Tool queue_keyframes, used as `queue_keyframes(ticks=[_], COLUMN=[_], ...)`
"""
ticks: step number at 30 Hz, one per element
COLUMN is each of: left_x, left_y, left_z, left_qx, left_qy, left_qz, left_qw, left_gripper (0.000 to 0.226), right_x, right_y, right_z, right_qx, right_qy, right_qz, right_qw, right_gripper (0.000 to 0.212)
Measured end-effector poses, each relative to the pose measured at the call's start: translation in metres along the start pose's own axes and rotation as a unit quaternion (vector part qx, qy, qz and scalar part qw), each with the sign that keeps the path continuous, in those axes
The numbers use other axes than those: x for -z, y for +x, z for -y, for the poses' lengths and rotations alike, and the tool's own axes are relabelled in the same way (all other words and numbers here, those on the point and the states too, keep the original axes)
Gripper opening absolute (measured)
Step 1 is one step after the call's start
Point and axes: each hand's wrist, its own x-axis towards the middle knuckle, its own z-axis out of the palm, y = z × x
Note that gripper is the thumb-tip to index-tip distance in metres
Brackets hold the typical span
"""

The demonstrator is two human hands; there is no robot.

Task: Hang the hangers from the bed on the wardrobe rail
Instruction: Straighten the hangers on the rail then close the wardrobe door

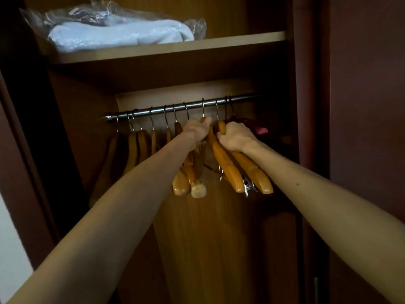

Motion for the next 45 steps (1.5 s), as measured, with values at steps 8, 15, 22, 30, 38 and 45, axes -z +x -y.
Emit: queue_keyframes(ticks=[8,15,22,30,38,45], left_x=[-0.008,0.002,0.003,-0.017,-0.029,-0.016], left_y=[0.054,0.08,0.095,0.096,0.093,0.082], left_z=[-0.001,0.004,0.009,0.009,0.009,0.011], left_qx=[0.034,0.008,0.005,-0.012,-0.038,-0.091], left_qy=[-0.017,0.049,0.064,0.223,0.329,0.378], left_qz=[-0.003,-0.024,-0.042,-0.046,-0.091,-0.107], left_qw=[0.999,0.998,0.997,0.974,0.939,0.915], left_gripper=[0.028,0.034,0.036,0.021,0.029,0.021], right_x=[-0.007,-0.014,-0.028,-0.035,-0.022,0.019], right_y=[0.053,0.079,0.09,0.085,0.063,0.04], right_z=[0.005,0.001,-0.001,-0.004,-0.008,-0.019], right_qx=[0.017,0.02,0.014,0.011,0.046,0.091], right_qy=[-0.029,-0.052,-0.073,-0.087,-0.126,-0.143], right_qz=[-0.008,-0.025,-0.018,0.017,0.024,-0.174], right_qw=[0.999,0.998,0.997,0.996,0.991,0.97], right_gripper=[0.019,0.024,0.023,0.018,0.022,0.022])
